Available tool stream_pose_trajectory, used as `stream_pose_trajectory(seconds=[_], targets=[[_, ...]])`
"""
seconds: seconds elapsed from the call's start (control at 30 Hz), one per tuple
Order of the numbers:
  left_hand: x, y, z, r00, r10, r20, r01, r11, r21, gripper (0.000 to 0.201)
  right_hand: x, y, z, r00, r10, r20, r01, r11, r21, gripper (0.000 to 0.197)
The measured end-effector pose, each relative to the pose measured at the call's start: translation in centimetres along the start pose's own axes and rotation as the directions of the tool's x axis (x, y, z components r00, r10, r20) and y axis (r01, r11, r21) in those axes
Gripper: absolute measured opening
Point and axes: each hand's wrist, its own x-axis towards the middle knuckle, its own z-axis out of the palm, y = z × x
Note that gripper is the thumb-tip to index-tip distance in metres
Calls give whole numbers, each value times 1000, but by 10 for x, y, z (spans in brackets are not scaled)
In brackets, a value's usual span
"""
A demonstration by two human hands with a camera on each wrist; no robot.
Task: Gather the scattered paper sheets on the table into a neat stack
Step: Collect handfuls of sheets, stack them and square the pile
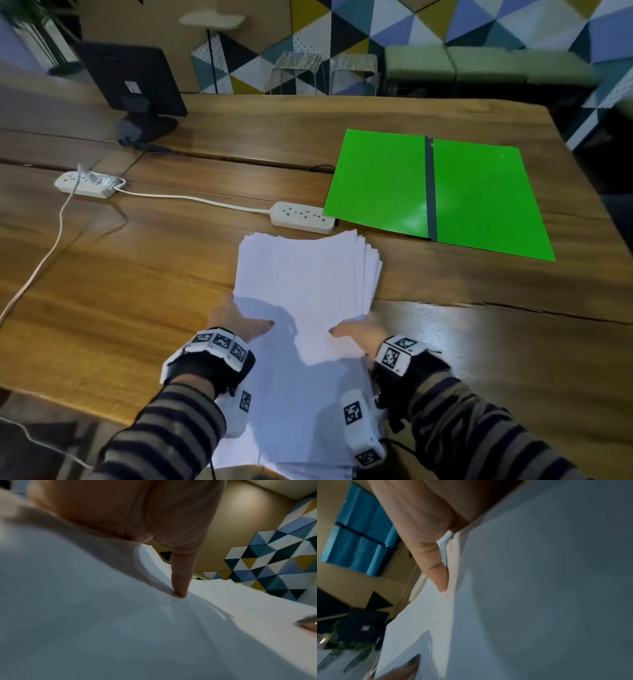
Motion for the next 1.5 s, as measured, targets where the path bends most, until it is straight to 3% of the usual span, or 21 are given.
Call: stream_pose_trajectory(seconds=[0.03, 0.13, 0.27, 0.37, 0.43, 0.47, 0.53, 0.6, 0.63, 0.7, 0.77, 0.8, 0.93, 0.97, 1.03, 1.1, 1.13, 1.17, 1.23, 1.4, 1.5], targets=[[-2, 2, 7, 1000, 18, 10, -18, 1000, -24, 93, -4, 1, -10, 999, 25, 34, -25, 1000, -14, 9], [-13, 14, 27, 994, 100, 53, -99, 995, -19, 91, -8, 10, -44, 999, 10, 51, -11, 1000, 24, 18], [-26, 29, 40, 982, 187, -2, -182, 958, 221, 74, -10, 28, -79, 996, -70, -46, 74, 993, 87, 15], [-21, 38, 46, 946, 320, 48, -315, 944, -97, 70, -20, 33, -103, 981, -175, -87, 183, 978, 96, 18], [-26, 55, 47, 938, 339, 79, -287, 881, -376, 79, -35, 33, -123, 962, -248, -114, 262, 957, 126, 22], [-24, 62, 49, 938, 334, 95, -262, 859, -440, 79, -43, 33, -133, 950, -286, -127, 302, 943, 138, 20], [-30, 80, 48, 910, 368, 190, -256, 860, -441, 59, -59, 29, -153, 920, -365, -143, 384, 912, 141, 19], [-42, 104, 43, 867, 438, 237, -297, 837, -459, 37, -75, 21, -176, 867, -465, -180, 490, 863, 126, 23], [-54, 118, 38, 853, 483, 197, -337, 799, -498, 38, -83, 12, -187, 838, -509, -195, 536, 836, 121, 23], [-77, 147, 31, 786, 618, 29, -463, 618, -635, 54, -95, -3, -207, 763, -597, -247, 634, 765, 113, 21], [-106, 173, 27, 661, 745, -88, -556, 408, -724, 20, -104, -17, -222, 661, -667, -345, 732, 674, 98, 27], [-114, 184, 27, 626, 767, -138, -577, 337, -744, 12, -106, -21, -228, 606, -695, -388, 777, 622, 100, 30], [-138, 205, 35, 569, 766, -299, -638, 182, -749, 29, -122, -22, -232, 467, -723, -510, 862, 500, 81, 33], [-141, 205, 39, 552, 777, -303, -651, 174, -739, 29, -123, -19, -230, 463, -721, -516, 864, 498, 79, 31], [-143, 199, 52, 557, 792, -249, -625, 202, -754, 31, -118, -6, -225, 517, -657, -548, 831, 538, 138, 32], [-140, 188, 69, 578, 803, -145, -600, 297, -743, 48, -103, 13, -223, 681, -548, -485, 718, 629, 298, 32], [-141, 183, 76, 582, 804, -126, -597, 317, -737, 45, -99, 22, -223, 755, -492, -434, 641, 693, 330, 49], [-141, 180, 80, 589, 800, -114, -593, 332, -733, 38, -92, 27, -226, 783, -451, -430, 601, 725, 335, 55], [-141, 180, 85, 597, 796, -102, -592, 350, -726, 31, -89, 23, -235, 745, -436, -506, 639, 683, 353, 28], [-149, 200, 88, 582, 791, -189, -658, 322, -681, 19, -97, 7, -239, 583, -532, -614, 780, 578, 240, 39], [-151, 204, 82, 578, 774, -260, -643, 236, -728, 31, -93, -5, -242, 549, -562, -618, 810, 541, 227, 37]])
